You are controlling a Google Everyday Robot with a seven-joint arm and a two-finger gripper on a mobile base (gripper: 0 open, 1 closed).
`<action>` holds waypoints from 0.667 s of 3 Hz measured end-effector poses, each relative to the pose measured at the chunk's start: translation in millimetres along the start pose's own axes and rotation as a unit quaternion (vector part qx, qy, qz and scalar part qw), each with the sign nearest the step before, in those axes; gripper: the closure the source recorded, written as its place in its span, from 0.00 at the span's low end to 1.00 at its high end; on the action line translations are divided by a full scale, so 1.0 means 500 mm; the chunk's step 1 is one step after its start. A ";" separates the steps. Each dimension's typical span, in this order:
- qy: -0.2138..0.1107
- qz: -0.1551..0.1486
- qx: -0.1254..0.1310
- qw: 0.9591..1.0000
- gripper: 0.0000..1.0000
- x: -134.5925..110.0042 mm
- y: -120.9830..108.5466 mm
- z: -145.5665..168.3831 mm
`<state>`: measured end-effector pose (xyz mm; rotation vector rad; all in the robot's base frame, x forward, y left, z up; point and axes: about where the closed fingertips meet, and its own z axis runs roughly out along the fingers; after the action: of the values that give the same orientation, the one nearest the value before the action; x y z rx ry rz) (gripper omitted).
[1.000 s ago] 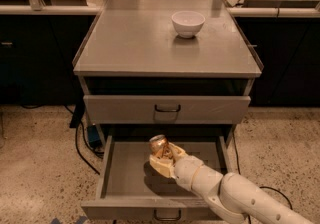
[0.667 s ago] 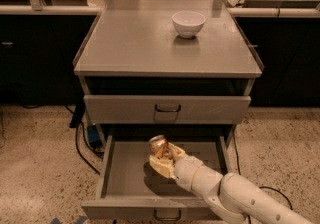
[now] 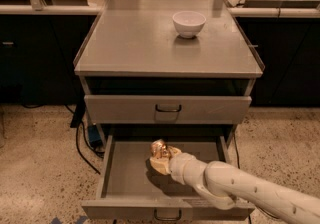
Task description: Place orange can into middle drawer
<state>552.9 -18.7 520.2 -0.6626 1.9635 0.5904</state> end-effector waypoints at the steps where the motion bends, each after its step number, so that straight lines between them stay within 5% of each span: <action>1: 0.032 -0.019 -0.005 0.999 1.00 0.035 -0.004 0.025; 2: 0.032 -0.018 -0.005 0.999 1.00 0.037 -0.003 0.025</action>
Offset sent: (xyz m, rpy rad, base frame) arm 0.0033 0.0015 -0.0177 -0.0624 0.0235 0.0286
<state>554.6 -15.6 498.2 -0.7308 2.0048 0.5642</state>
